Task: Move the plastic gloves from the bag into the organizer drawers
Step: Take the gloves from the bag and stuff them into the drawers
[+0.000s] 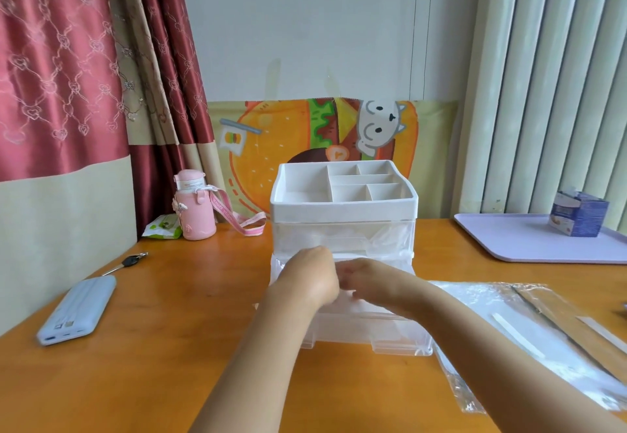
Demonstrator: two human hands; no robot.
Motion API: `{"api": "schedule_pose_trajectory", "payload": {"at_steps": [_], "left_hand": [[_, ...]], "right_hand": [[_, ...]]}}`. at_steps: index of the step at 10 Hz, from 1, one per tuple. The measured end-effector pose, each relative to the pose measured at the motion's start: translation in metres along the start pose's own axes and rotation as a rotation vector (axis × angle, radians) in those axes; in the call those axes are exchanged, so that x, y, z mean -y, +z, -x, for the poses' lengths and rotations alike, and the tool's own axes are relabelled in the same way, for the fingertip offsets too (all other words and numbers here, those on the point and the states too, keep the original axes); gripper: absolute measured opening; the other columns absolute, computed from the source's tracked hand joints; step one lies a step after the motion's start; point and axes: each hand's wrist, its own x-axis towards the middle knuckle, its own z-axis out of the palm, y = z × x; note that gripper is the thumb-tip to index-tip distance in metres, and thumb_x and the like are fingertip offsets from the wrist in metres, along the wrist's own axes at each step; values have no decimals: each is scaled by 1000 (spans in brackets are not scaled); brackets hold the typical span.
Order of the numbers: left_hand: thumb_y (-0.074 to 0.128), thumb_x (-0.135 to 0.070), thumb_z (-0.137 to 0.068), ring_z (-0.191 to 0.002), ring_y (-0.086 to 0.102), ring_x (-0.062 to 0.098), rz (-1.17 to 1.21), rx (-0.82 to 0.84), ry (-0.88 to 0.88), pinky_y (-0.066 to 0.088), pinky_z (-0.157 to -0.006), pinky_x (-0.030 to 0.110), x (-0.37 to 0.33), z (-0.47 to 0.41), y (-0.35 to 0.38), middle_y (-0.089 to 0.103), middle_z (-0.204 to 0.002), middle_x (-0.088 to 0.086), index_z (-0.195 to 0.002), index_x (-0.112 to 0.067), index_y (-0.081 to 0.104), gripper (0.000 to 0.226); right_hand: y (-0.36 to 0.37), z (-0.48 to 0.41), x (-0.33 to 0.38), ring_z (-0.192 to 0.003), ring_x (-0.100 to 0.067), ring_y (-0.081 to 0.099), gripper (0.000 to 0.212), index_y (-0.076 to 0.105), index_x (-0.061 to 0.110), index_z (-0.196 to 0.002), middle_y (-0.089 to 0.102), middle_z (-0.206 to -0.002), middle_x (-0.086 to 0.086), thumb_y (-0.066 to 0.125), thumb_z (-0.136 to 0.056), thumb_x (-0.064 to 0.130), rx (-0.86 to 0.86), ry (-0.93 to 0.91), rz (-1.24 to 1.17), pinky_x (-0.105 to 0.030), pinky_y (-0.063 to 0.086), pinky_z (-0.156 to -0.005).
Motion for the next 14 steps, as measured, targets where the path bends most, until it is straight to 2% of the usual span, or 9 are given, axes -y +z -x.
{"api": "schedule_pose_trajectory", "payload": {"at_steps": [2,4,6,8,10,11,12,13,14], "left_hand": [[56,-6,-91,-122,51,31,-119,121,-32,29,-112,43,1,-6,13,57,-127,15,-130,-6,53,39],[56,-13,-91,-88,54,21,-99,248,-9,42,-66,24,9,-13,12,56,-105,7,-128,-8,54,37],[56,-29,-94,-110,54,23,-56,302,-19,40,-80,26,18,-14,9,55,-126,10,-132,-11,51,42],[57,-29,-90,-97,54,22,-88,313,-19,42,-78,27,20,-18,10,57,-111,7,-122,-11,56,37],[64,-34,-88,-98,51,20,-65,269,-33,40,-79,25,19,-18,7,56,-130,7,-132,-11,52,51],[65,-32,-89,-110,54,22,-58,249,-26,41,-84,26,18,-16,8,52,-136,7,-137,-11,47,56],[70,-35,-86,-106,59,22,-34,235,-36,44,-81,27,16,-14,2,60,-122,6,-127,-8,54,52],[70,-43,-83,-59,46,17,57,135,-18,31,-52,26,7,-3,-12,48,-68,3,-96,6,58,52],[66,-46,-85,-59,47,20,161,-117,104,31,-52,28,-17,18,-20,55,-67,9,-83,-1,66,45]], "right_hand": [[1,3,-3,-118,-24,54,51,54,7,-134,54,-136,-14,34,-89,-7,-84,61,-79,-33,42,-104],[-7,20,3,-133,-17,41,51,48,19,-139,41,-148,-1,29,-97,-3,-84,99,246,-22,32,-105],[-4,10,12,-136,-28,36,43,35,2,-143,37,-148,-14,31,-101,10,-30,256,309,-34,29,-110],[-2,-1,16,-133,-33,38,39,45,0,-136,44,-142,-18,28,-103,13,-52,385,295,-42,29,-111],[-3,5,17,-96,-22,47,34,52,-7,-119,47,-91,-16,24,-100,-2,-28,319,566,-34,43,-99],[-8,10,17,-69,-19,41,20,53,5,-93,42,-77,-4,34,-99,7,-146,252,423,-24,38,-60],[-24,42,20,-76,-24,48,25,54,7,-88,45,-74,-2,43,-97,27,-328,170,503,-28,36,-56],[-50,81,17,-75,-27,54,34,54,11,-75,55,-74,-4,45,-95,36,-565,89,581,-31,43,-63],[-77,112,-1,-69,-29,55,49,51,10,-64,54,-66,-7,43,-96,47,-724,115,713,-31,35,-52]]}}
